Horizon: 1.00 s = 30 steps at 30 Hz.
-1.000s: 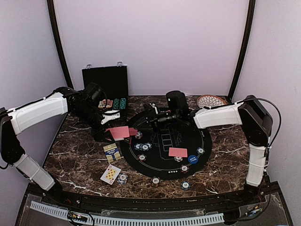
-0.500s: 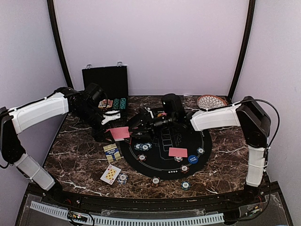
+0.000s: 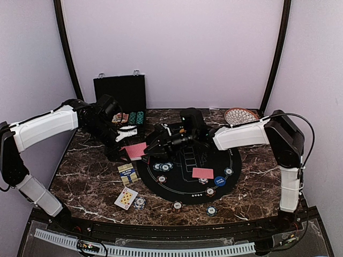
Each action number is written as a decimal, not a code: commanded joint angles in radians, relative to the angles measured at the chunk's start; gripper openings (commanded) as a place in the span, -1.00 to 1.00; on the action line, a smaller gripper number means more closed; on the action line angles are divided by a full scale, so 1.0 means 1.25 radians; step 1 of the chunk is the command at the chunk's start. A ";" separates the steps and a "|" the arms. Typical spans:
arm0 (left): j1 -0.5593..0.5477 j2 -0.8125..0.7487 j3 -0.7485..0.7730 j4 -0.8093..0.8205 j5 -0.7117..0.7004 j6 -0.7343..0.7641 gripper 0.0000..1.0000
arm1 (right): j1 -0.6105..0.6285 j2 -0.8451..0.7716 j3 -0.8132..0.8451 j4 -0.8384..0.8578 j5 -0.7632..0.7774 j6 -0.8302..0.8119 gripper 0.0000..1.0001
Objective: Distribute texas hold em gaming equipment
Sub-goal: Pick up the poker card from the face-down deck piles.
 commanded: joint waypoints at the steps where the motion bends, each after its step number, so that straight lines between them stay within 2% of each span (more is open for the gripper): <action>1: 0.003 -0.012 0.003 0.002 0.012 0.011 -1.00 | 0.006 0.016 0.011 0.084 -0.008 0.041 -0.93; 3: 0.003 -0.012 0.003 0.001 0.013 0.010 -1.00 | 0.005 0.015 0.008 0.092 -0.008 0.046 -1.00; 15: 0.003 -0.015 0.006 -0.001 0.004 0.009 -1.00 | -0.040 -0.060 -0.063 0.116 0.013 0.049 -1.00; 30: 0.004 -0.013 0.009 -0.002 0.000 0.003 -1.00 | -0.202 -0.193 -0.153 -0.011 0.014 -0.070 -1.00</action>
